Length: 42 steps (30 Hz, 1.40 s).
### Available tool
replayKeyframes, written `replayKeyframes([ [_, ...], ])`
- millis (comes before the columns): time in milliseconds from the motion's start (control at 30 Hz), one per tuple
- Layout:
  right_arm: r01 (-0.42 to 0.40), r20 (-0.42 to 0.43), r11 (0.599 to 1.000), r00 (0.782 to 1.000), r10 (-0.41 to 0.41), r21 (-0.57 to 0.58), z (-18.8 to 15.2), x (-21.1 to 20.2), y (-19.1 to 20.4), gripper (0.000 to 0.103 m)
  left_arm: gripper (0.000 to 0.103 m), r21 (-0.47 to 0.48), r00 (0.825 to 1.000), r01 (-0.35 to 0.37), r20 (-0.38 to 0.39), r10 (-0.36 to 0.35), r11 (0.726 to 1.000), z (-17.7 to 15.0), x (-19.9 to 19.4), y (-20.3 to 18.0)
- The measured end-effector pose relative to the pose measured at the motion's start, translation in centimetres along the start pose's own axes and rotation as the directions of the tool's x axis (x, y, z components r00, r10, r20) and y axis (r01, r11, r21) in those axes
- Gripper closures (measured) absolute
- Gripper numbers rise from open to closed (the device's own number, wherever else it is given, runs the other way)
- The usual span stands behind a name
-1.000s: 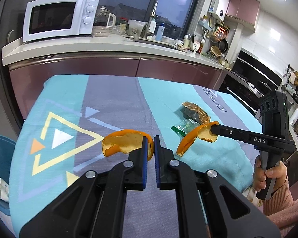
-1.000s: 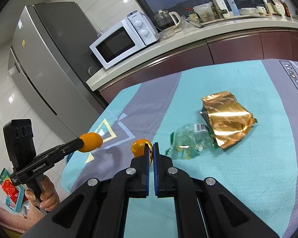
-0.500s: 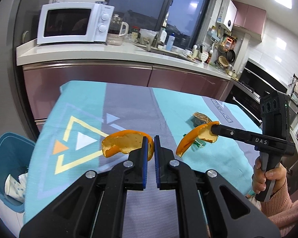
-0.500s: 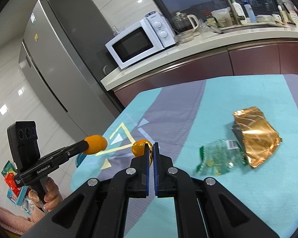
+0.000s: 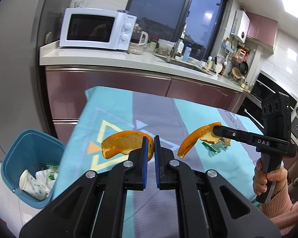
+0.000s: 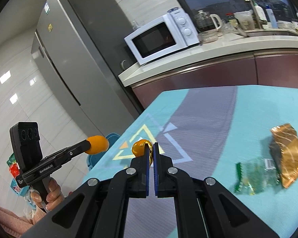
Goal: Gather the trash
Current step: 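Carry both orange peels over the teal bin with both tools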
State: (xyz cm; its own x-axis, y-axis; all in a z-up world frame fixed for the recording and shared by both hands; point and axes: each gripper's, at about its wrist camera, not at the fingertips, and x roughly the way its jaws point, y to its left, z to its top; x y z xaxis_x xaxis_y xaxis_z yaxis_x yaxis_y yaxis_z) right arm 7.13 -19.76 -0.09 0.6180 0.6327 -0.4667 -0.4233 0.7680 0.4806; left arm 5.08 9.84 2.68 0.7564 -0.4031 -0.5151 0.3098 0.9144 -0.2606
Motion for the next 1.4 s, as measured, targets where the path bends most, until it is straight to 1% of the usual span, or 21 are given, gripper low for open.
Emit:
replayKeyframes([
  [233, -0.05, -0.024, 0.998, 0.999, 0.049, -0.045, 1.0, 2.2, 2.5, 0.1, 0.097, -0.022, 0.998, -0.054, 0.03, 0.054, 0.998, 0.3, -1.9, 2.5],
  [433, -0.093, -0.057, 0.992, 0.994, 0.088, -0.083, 1.7, 4.5, 4.7, 0.1, 0.097, -0.06, 0.992, -0.112, 0.054, 0.116, 0.992, 0.3, -4.0, 5.4],
  [567, -0.128, -0.085, 0.986, 0.989, 0.119, -0.104, 2.3, 6.5, 6.3, 0.1, 0.097, -0.085, 0.983, -0.168, 0.062, 0.174, 0.982, 0.4, -5.0, 7.9],
  [700, -0.158, -0.113, 0.98, 0.983, 0.145, -0.123, 2.7, 8.4, 8.1, 0.1, 0.097, -0.098, 0.973, -0.218, 0.054, 0.224, 0.971, 0.3, -5.6, 10.2],
  [1033, -0.213, -0.185, 0.965, 0.965, 0.184, -0.15, 3.4, 13.3, 11.6, 0.1, 0.097, -0.14, 0.957, -0.283, 0.022, 0.288, 0.949, 0.3, -4.8, 14.8],
  [1300, -0.222, -0.256, 0.962, 0.95, 0.177, -0.159, 3.2, 18.2, 13.8, 0.1, 0.097, -0.163, 0.946, -0.321, -0.018, 0.322, 0.933, 0.0, -3.0, 17.8],
  [1400, -0.22, -0.279, 0.963, 0.945, 0.171, -0.155, 3.0, 19.8, 14.3, 0.1, 0.097, -0.177, 0.945, -0.326, -0.04, 0.324, 0.929, -0.2, -2.1, 19.1],
])
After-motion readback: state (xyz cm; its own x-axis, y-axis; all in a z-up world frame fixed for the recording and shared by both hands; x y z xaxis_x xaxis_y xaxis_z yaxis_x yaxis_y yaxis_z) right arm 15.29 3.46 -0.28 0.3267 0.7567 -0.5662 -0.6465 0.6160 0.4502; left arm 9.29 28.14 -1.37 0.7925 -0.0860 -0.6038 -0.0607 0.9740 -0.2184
